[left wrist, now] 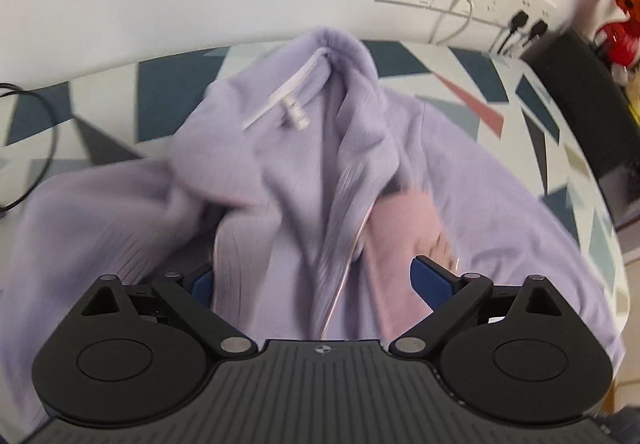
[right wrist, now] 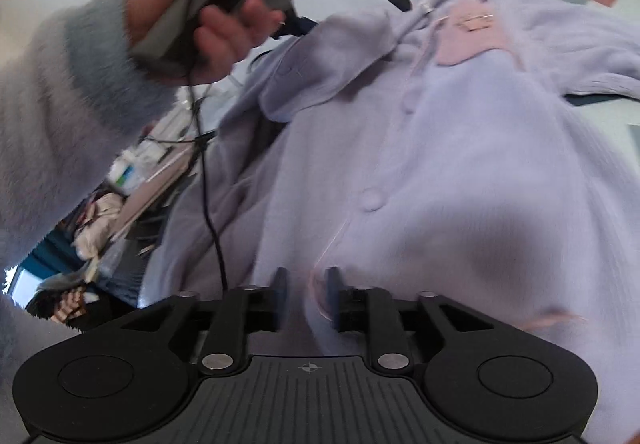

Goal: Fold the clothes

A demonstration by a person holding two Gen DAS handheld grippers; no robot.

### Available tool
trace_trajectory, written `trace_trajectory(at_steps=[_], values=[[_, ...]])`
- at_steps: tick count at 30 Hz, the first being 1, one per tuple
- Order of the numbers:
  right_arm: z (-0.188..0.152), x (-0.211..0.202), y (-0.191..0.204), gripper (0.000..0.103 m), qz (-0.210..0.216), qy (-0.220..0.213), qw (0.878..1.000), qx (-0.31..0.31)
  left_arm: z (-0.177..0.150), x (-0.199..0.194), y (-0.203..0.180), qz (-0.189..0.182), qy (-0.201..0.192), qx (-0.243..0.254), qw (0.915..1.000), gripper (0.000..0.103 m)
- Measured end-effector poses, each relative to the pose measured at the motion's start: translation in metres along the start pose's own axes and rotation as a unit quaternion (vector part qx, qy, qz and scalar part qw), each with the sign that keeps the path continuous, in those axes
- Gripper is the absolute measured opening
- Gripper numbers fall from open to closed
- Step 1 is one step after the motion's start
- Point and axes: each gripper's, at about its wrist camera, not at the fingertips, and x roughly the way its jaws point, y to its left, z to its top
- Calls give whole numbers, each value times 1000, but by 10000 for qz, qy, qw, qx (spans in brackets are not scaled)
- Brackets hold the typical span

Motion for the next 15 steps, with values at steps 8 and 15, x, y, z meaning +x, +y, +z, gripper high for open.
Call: trace_trajectory(at_steps=[8,15], values=[[-27,-59,-26,37,-764,-832,9883,1024,37,47,0,114,152,-233,9995,95],[-76,-113,-42,47,-1375,-1108,9644,1971,20,38,-15,410,-190,276,9986,31]])
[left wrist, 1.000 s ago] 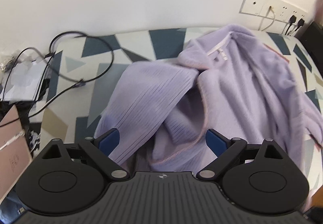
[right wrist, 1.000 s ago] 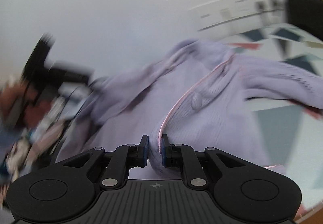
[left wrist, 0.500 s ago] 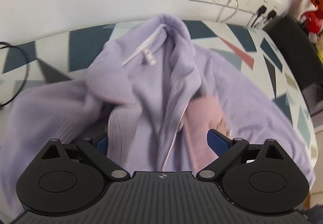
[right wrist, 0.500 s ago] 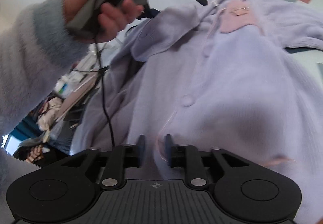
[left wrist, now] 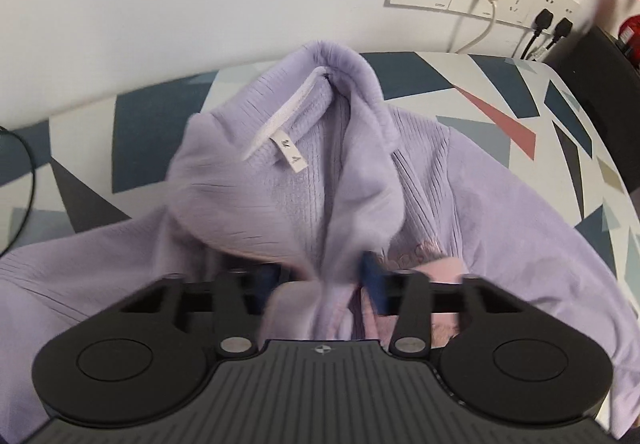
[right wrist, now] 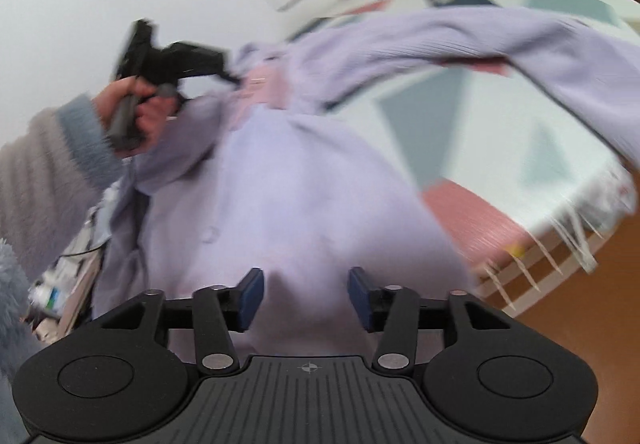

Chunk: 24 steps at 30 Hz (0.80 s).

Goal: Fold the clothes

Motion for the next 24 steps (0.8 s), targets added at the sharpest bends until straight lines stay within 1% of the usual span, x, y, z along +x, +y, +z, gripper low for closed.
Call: trace_trajectory(at_steps=[1,4,6,8,10,11,12,13,14,15,16,17,18,19,22,24], values=[[-4,-5,-8,47,-72,2,9998,158,-1,-3,1,27,-26,18,10000,23],[-15,-17,-28,47,-220,-24,9982,562,-4,-14,5,257,-158,291,9991,13],[-18,-17,-28,47,-191,-87,9977,643,-8,-21,7,397,-247,484,9977,12],[-19,-11,-22,48,-121,-129,9981,590,-10,-27,12,406,-266,550,9973,12],[-15,0,-10,48,-15,-130,9990,423,-12,-30,19,404,-272,456,9978,12],[-13,6,-4,48,31,-123,9994,312,-13,-33,26,269,-317,301,9987,12],[-11,11,3,48,56,-128,9997,184,-12,-35,33,30,-377,138,9992,14],[-10,15,9,48,66,-141,9999,59,-12,-36,39,-172,-368,-39,9992,26],[-10,19,14,48,71,-148,9998,-55,-10,-33,44,-400,-250,-211,9987,38],[-9,22,17,49,57,-149,9998,-128,-9,-30,48,-628,-131,-382,9972,67],[-9,25,20,50,38,-148,9997,-191,-9,-28,52,-907,-93,-534,9944,77],[-9,28,21,50,4,-147,9996,-233,-9,-26,52,-1098,-128,-612,9920,77],[-10,31,22,49,-39,-148,9995,-280,-8,-24,50,-1127,-174,-632,9915,77],[-10,33,22,49,-73,-154,9994,-310,-8,-21,46,-1075,-199,-630,9920,77],[-14,36,23,48,-93,-201,9994,-276,-5,-6,33,-887,-118,-515,9947,77],[-17,34,25,44,-67,-226,9994,-238,-6,1,25,-796,-75,-430,9959,76]])
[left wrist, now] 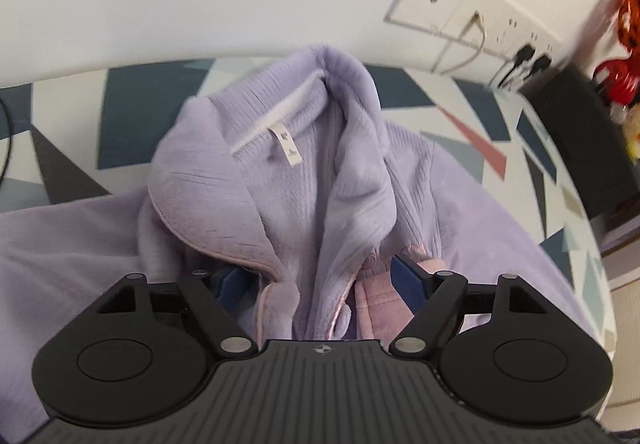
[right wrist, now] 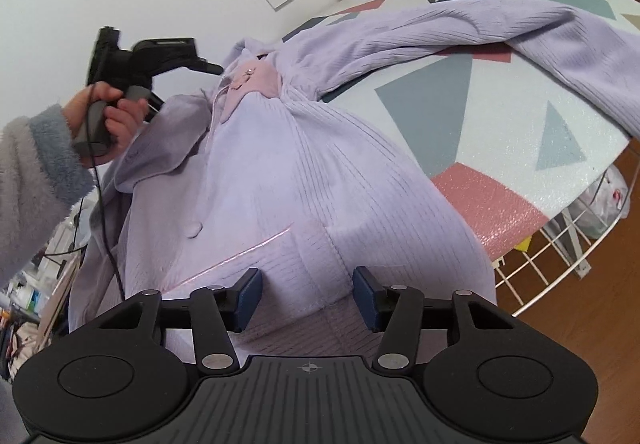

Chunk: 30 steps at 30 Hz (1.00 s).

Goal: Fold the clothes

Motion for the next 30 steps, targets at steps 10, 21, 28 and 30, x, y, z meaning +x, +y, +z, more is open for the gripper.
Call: trace_trajectory(at_steps=[10,21,28,30], values=[[-5,-4,-2,45,-47,-145,9999,36,-18,-21,-26,787,-94,1044,9914,21],[-15,-28,4,12,908,851,9914,-400,-9,-60,22,1122,-448,522,9913,19],[-54,-1,0,9,740,1749,9801,-581,-25,-52,32,1489,-355,761,9853,19],[-59,3,-7,9,722,1880,9785,-438,-21,-54,35,1461,-277,720,9863,20]])
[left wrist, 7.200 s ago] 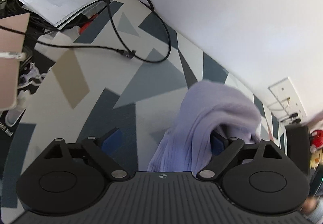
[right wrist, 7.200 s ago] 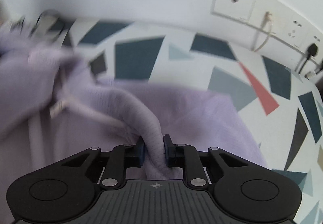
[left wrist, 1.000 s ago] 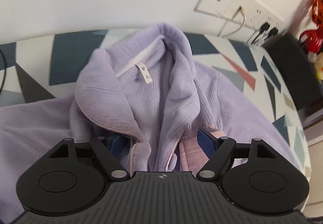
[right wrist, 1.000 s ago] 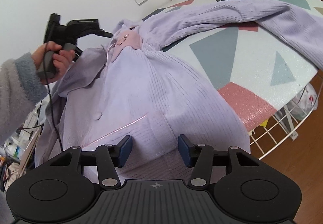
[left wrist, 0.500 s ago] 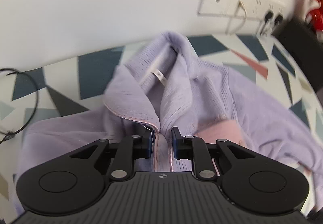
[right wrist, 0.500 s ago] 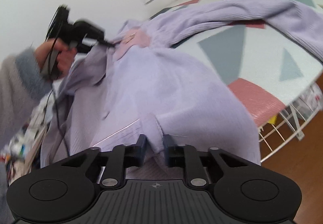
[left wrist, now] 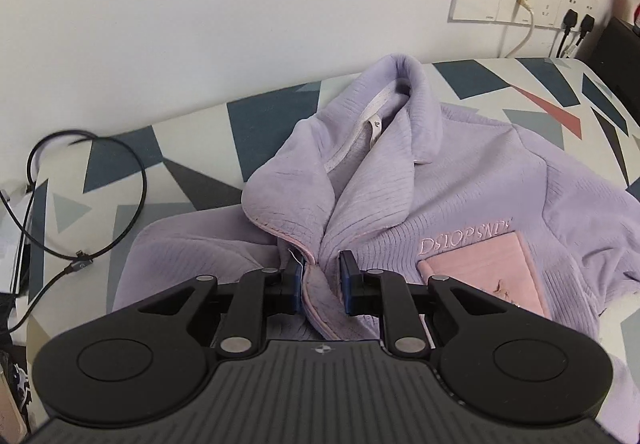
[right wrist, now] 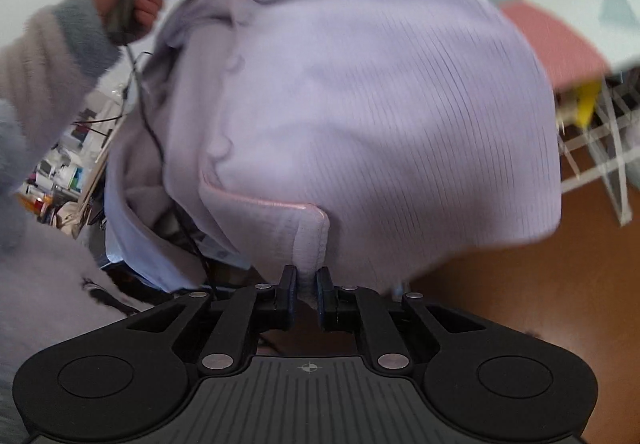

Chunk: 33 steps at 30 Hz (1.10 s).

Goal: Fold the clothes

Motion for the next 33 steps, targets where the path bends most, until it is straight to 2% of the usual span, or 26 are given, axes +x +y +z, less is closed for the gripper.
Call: trace_trajectory(at_steps=[1,3,4,6,8,10,15,17,20,22,26,29,31,33], values=[[-1,-1,-2,10,-16,19,10000,6,2,1,2,-33,60,-43,10000,23],[-1,-4,-6,20,-192,-22,9998,5,4,3,5,-42,125,-19,9999,24],[-2,-7,-9,33,-344,-83,9994,9,4,3,2,6,144,40,9999,25],[-1,-18,-17,34,-521,-216,9984,41,5,3,-3,103,183,158,9997,28],[3,-30,-26,35,-631,-382,9972,150,7,-1,-11,221,225,298,9991,38],[8,-44,-33,36,-808,-654,9942,265,11,-12,-17,292,160,484,9983,56],[20,-91,-56,40,-1309,-1471,9786,597,25,-46,-30,300,-138,870,9957,64],[25,-114,-68,50,-1569,-1857,9669,768,34,-59,-32,174,-290,879,9956,66],[31,-145,-88,53,-2141,-2340,9435,965,41,-67,-46,-88,-519,1002,9936,70],[38,-160,-104,55,-2526,-2593,9245,1193,40,-65,-65,-376,-487,1123,9918,72],[57,-180,-136,72,-3192,-3032,8811,1725,20,-55,-115,-1021,-397,1378,9844,74],[68,-185,-167,75,-3126,-3404,8560,2315,-3,-42,-155,-1213,-338,1601,9790,74],[74,-175,-189,75,-2857,-3528,8445,2840,-10,-33,-169,-1342,-174,1620,9775,74],[79,-166,-208,73,-2608,-3563,8383,3197,-13,-27,-172,-1411,-87,1577,9773,74]])
